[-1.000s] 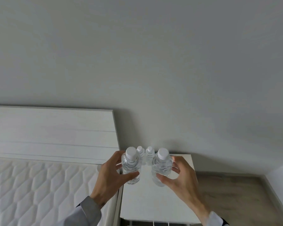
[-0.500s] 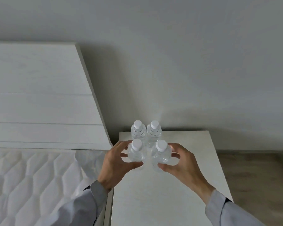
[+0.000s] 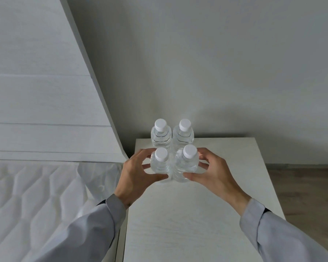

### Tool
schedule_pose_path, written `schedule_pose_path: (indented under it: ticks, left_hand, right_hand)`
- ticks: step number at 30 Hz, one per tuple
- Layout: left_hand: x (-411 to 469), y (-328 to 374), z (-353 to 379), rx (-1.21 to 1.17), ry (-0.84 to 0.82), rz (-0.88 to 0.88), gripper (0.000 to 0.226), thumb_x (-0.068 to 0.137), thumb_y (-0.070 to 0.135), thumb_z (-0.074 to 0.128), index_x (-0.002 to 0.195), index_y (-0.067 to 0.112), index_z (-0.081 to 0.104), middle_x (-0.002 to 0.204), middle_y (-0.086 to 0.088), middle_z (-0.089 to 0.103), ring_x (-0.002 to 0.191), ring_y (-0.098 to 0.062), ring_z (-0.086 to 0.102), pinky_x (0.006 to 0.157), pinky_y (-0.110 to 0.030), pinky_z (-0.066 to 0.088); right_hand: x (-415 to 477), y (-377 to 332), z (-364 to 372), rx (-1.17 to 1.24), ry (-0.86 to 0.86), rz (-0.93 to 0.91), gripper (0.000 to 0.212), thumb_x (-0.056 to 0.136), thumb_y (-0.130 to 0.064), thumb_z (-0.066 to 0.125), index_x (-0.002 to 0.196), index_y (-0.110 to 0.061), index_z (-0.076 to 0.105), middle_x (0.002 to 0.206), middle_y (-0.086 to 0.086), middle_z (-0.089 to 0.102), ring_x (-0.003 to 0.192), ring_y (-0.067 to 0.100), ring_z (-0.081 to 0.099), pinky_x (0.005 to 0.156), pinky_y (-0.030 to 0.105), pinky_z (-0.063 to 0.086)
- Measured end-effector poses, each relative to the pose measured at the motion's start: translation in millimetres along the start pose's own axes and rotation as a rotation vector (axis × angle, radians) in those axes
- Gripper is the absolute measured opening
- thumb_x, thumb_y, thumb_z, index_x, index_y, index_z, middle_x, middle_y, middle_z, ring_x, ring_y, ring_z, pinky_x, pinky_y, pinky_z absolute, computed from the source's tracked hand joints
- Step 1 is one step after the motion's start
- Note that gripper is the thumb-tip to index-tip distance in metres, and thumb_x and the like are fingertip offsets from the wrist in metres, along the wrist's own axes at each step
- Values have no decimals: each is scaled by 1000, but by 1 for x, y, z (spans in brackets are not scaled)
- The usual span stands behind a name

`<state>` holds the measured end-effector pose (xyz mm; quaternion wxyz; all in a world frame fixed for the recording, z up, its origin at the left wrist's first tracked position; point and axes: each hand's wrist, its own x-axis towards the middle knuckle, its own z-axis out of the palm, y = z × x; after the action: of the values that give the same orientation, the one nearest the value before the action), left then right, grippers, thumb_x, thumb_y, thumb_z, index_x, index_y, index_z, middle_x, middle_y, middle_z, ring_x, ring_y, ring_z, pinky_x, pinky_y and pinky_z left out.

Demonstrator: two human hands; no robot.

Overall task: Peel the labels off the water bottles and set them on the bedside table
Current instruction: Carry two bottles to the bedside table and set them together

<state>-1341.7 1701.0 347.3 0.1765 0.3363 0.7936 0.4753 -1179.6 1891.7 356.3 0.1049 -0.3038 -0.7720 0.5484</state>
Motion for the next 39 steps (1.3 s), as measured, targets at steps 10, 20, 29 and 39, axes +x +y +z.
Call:
schedule_pose_path:
  ticks: [10,20,29,39]
  left_hand:
    - [7,-6,3,-12,22,28,73,66,26,101,132,19,69,119,23,68,113,7,63,90,-2,51]
    - [7,-6,6,-20,50,43,74,68,27,100,134,21,67,120,22,67,116,7,61,92,-2,51]
    - [8,-7,4,-43,56,37,74,67,28,100,133,24,65,122,23,67,117,9,62,92,-4,52]
    - [6,-6,4,-63,62,56,74,68,28,99,131,20,60,128,7,65,122,-2,63,99,-12,55]
  right_hand:
    - [9,2,-1,70,-12,-58,66,67,-4,97,116,-35,64,120,-9,70,113,-5,66,94,5,48]
    - [5,2,-1,-9,34,-105,76,66,-15,98,123,-45,58,129,-11,62,117,1,63,91,25,61]
    - [9,-2,6,62,83,-90,72,64,-16,100,124,-30,64,124,-12,68,113,3,66,92,31,63]
    - [8,9,7,98,69,-77,68,67,-18,98,119,-31,56,128,-11,61,119,-2,61,95,19,58]
